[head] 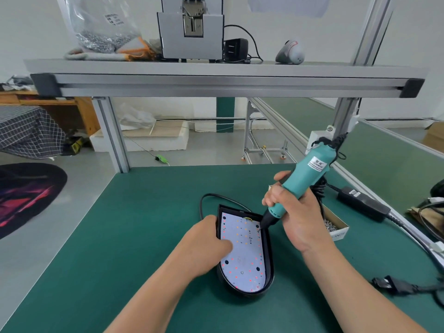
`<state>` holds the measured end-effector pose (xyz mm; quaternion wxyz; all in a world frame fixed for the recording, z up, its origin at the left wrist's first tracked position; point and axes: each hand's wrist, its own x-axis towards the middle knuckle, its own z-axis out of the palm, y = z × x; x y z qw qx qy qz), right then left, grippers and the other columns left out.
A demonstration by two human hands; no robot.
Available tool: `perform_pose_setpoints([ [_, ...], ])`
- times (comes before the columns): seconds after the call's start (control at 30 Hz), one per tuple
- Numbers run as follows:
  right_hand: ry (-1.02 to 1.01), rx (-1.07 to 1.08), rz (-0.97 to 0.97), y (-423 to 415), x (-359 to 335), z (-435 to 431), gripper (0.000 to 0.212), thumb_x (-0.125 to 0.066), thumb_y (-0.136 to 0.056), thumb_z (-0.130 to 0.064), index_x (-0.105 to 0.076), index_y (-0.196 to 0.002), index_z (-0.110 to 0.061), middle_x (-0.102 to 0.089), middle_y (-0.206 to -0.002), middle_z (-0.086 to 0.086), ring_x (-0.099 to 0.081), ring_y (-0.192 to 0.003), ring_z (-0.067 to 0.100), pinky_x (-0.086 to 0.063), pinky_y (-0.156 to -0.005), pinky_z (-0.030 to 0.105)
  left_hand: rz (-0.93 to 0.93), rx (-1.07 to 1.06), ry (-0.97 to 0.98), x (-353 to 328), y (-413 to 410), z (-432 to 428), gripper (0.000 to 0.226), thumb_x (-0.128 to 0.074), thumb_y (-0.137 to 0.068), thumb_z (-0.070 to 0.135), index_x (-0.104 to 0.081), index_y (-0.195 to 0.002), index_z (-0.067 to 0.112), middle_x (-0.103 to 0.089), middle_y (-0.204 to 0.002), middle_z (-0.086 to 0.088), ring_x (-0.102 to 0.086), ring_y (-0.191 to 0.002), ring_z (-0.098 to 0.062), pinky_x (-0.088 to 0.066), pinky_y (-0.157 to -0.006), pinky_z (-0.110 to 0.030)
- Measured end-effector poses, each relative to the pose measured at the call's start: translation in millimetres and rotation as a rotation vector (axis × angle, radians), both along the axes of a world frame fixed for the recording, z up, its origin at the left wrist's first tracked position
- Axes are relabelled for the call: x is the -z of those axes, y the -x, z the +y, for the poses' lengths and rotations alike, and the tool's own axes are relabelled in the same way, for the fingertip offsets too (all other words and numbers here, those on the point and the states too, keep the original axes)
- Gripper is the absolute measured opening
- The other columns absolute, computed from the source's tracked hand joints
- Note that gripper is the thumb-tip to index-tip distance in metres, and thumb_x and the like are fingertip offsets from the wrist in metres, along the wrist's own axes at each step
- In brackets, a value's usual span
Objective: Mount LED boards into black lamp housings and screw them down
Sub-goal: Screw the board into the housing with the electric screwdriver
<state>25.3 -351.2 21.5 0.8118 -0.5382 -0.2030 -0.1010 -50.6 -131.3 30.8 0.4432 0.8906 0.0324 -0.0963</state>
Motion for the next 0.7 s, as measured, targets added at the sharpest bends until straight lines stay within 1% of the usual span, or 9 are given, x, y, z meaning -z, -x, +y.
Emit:
perform_pose_setpoints([
  [0.13,-0.097,0.033,-0.025,7.4,-10.1,1.6,0.022,-0.066,-0.096,-0.006,-0.066,-0.115,-0.016,-0.053,-0.073,0.006,-0.052,-0.073,0.027,-0.051,-0.085,0.042,-0.007,0.010,-0.002,-0.2,-0.3,0.9,0.023,-0.058,-0.077,0.022,-0.056,-0.098,0.014,-0.060,-0.086,0.003,-0.049,-0.073,-0.015,-0.040,-0.069,-0.034],
  [0.2,-0.177,0.034,-0.040,11.9,-16.3,2.1,0.022,-0.072,-0.096,-0.014,-0.064,-0.116,-0.018,-0.052,-0.075,0.005,-0.052,-0.075,0.027,-0.050,-0.089,0.044,-0.011,0.015,-0.014,0.3,0.8,1.2,0.022,-0.060,-0.079,0.024,-0.057,-0.099,0.016,-0.063,-0.086,0.002,-0.049,-0.071,-0.016,-0.040,-0.067,-0.033],
  [0.33,-0.272,0.017,0.038,18.1,-15.2,2.2,0.020,-0.073,-0.096,-0.020,-0.064,-0.113,-0.018,-0.050,-0.076,0.003,-0.052,-0.074,0.023,-0.050,-0.089,0.043,-0.032,-0.049,-0.065,-1.0,1.4,4.4,0.045,-0.061,-0.092,0.061,-0.057,-0.115,0.023,-0.073,-0.099,0.000,-0.061,-0.072,-0.018,-0.050,-0.069,-0.035],
  [0.37,-0.286,0.015,0.064,19.0,-13.3,2.0,0.015,-0.069,-0.097,-0.018,-0.065,-0.111,-0.019,-0.050,-0.076,0.002,-0.051,-0.073,0.022,-0.050,-0.088,0.043,-0.043,-0.077,-0.076,-1.3,0.4,6.2,0.047,-0.055,-0.096,0.065,-0.055,-0.121,0.025,-0.072,-0.102,-0.001,-0.059,-0.073,-0.018,-0.051,-0.070,-0.035],
  [0.43,-0.309,0.015,0.104,19.3,-10.4,1.7,0.011,-0.065,-0.096,-0.016,-0.066,-0.107,-0.019,-0.048,-0.075,0.003,-0.050,-0.071,0.021,-0.049,-0.086,0.042,-0.120,-0.168,-0.066,-2.1,-4.0,10.0,0.048,-0.050,-0.105,0.050,-0.051,-0.144,0.021,-0.070,-0.110,-0.007,-0.058,-0.078,-0.020,-0.057,-0.079,-0.039],
  [0.5,-0.324,0.006,0.116,18.9,-9.9,1.4,0.012,-0.067,-0.095,-0.017,-0.066,-0.106,-0.019,-0.047,-0.075,0.003,-0.049,-0.071,0.022,-0.048,-0.084,0.041,-0.193,-0.266,0.081,-2.6,-8.8,12.9,0.040,-0.048,-0.108,0.020,-0.052,-0.148,0.016,-0.070,-0.107,-0.008,-0.062,-0.074,-0.016,-0.060,-0.079,-0.038],
  [0.57,-0.324,-0.010,0.113,18.3,-10.4,1.4,0.016,-0.073,-0.092,-0.020,-0.066,-0.106,-0.019,-0.047,-0.076,0.003,-0.049,-0.072,0.022,-0.050,-0.083,0.040,-0.146,-0.355,0.403,-5.7,-11.8,15.3,0.048,-0.040,-0.103,-0.004,-0.053,-0.146,0.011,-0.072,-0.112,-0.009,-0.069,-0.073,-0.007,-0.059,-0.076,-0.026],
  [0.6,-0.322,-0.016,0.114,18.1,-10.2,1.9,0.019,-0.074,-0.089,-0.022,-0.066,-0.106,-0.019,-0.047,-0.076,0.003,-0.049,-0.071,0.022,-0.051,-0.083,0.039,-0.093,-0.379,0.603,-6.9,-12.2,17.0,0.053,-0.036,-0.100,-0.013,-0.052,-0.146,0.006,-0.070,-0.119,-0.014,-0.074,-0.084,-0.007,-0.059,-0.082,-0.025],
  [0.7,-0.322,-0.029,0.122,18.6,-9.8,3.4,0.021,-0.076,-0.087,-0.022,-0.066,-0.105,-0.018,-0.048,-0.075,0.003,-0.049,-0.070,0.021,-0.051,-0.080,0.038,0.013,-0.424,1.069,-6.8,-16.3,22.1,0.054,-0.030,-0.096,-0.027,-0.048,-0.144,-0.013,-0.062,-0.133,-0.032,-0.072,-0.118,-0.029,-0.054,-0.100,-0.032],
])
